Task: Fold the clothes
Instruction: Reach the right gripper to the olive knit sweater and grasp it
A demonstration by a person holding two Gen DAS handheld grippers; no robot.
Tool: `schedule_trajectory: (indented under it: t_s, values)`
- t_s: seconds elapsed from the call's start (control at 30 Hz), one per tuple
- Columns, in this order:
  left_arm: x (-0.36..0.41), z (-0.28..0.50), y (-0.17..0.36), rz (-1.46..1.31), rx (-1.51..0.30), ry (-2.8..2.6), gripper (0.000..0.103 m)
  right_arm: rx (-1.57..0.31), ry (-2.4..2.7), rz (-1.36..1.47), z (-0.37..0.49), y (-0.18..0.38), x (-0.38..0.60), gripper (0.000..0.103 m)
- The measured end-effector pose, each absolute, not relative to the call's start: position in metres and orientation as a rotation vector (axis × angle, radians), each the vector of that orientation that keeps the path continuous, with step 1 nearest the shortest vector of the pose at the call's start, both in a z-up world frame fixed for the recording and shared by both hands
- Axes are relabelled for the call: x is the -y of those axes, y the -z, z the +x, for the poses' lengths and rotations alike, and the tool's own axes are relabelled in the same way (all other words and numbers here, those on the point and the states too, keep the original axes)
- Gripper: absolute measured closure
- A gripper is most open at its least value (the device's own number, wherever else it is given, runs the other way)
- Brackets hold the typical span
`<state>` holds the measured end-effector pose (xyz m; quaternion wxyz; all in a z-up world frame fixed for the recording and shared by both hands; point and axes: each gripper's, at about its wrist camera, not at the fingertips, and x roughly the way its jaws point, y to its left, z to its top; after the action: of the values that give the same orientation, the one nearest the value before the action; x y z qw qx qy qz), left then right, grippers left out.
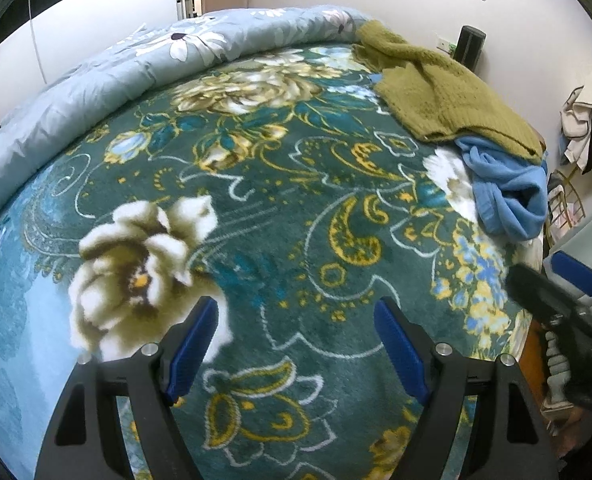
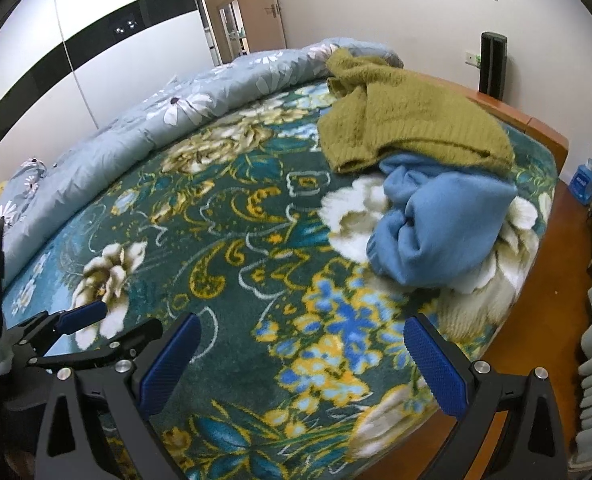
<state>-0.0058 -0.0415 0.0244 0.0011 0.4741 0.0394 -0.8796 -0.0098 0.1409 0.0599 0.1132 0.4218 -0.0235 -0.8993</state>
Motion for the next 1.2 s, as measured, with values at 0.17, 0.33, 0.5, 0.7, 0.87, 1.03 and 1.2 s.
schedule_trajectory:
  t_s: [0.17, 0.33, 0.5, 0.7, 0.87, 1.03, 1.2]
  values:
    - [0.049, -0.01, -0.029, 1.475, -0.117, 2.77, 0.022, 0.014, 2.654, 1.172, -0.026, -0.091, -0.142, 0.002]
    - [0.065, -0.012, -0.029, 1.472, -0.141, 2.762, 0.022, -0.076, 2.701, 1.147, -0.078, -0.117, -0.146, 0.002]
    - [0.087, -0.013, -0.023, 1.484, -0.18, 2.74, 0.022, -0.197, 2.735, 1.278, -0.145, -0.101, -0.148, 0.016]
    - [0.116, -0.013, -0.019, 1.463, -0.224, 2.714, 0.022, -0.377, 2.781, 1.421, -0.198, -0.065, -0.144, 0.018]
    - [0.138, -0.013, -0.015, 1.441, -0.298, 2.69, 0.022, -0.488, 2.817, 1.504, -0.223, -0.043, -0.147, 0.025]
    - [0.151, -0.013, -0.005, 1.463, -0.394, 2.66, 0.022, -0.567, 2.858, 1.483, -0.222, -0.042, -0.149, 0.049]
    - [0.158, -0.008, -0.001, 1.468, -0.45, 2.646, 0.022, -0.447, 2.859, 1.452, -0.219, -0.061, -0.161, 0.086]
